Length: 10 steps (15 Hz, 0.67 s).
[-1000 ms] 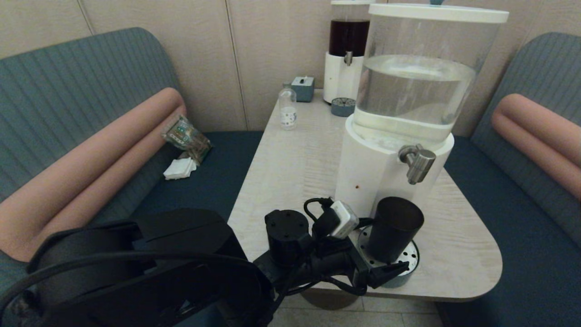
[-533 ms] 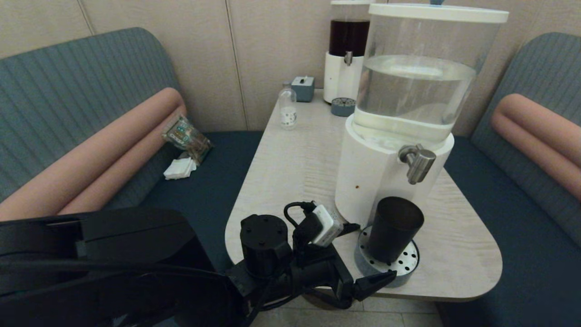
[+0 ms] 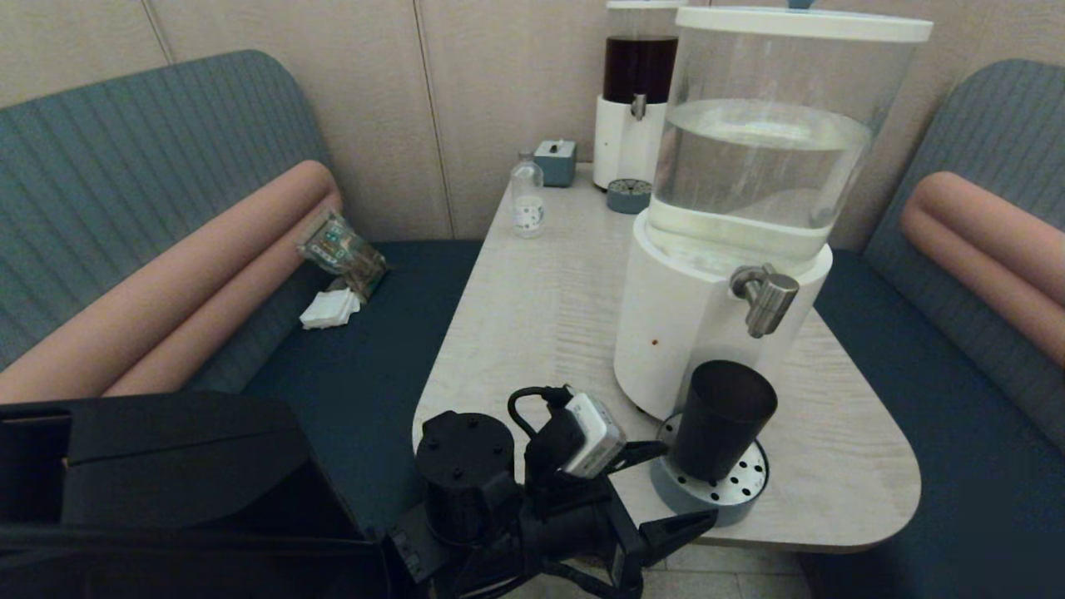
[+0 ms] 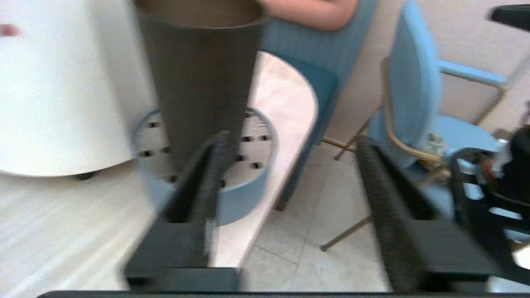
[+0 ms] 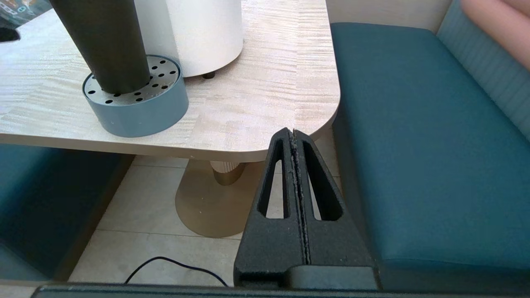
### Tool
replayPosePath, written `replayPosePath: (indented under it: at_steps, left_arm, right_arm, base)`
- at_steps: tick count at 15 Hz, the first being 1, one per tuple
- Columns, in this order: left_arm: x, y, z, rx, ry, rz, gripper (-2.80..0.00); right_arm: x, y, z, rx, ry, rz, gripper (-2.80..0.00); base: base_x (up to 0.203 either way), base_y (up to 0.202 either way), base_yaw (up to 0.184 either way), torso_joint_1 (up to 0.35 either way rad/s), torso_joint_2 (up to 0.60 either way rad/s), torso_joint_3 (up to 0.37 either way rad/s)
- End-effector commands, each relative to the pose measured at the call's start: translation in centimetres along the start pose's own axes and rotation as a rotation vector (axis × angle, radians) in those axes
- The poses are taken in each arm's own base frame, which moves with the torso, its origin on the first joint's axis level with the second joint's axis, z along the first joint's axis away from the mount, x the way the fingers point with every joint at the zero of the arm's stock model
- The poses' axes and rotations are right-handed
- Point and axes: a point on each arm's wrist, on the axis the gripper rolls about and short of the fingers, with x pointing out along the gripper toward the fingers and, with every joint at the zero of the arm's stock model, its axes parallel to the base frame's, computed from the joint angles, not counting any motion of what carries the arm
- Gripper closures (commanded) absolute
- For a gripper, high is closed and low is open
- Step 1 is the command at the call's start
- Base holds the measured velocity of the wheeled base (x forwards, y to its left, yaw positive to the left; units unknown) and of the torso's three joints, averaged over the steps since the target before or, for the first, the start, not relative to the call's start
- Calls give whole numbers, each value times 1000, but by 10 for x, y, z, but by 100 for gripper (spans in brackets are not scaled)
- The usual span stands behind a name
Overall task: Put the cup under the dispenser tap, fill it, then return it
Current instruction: Place it under the water dispenser
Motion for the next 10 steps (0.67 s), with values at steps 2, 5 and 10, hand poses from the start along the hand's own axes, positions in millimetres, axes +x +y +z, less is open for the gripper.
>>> replayPosePath:
  at_steps: [2, 5, 10]
  left_arm:
    - [2, -6, 2, 2, -9, -19, 0]
    - [11, -6, -8, -2, 2, -29, 0]
    - [26, 1, -19, -4, 3, -28, 0]
  right_arm:
    - [1, 0, -4, 0, 14, 0, 0]
    - [1, 0, -4, 0, 16, -1, 0]
    - [1, 0, -4, 0, 13, 0, 0]
  base:
    - [0, 0, 0, 0, 0, 0]
    - [0, 0, 0, 0, 0, 0]
    - [0, 0, 0, 0, 0, 0]
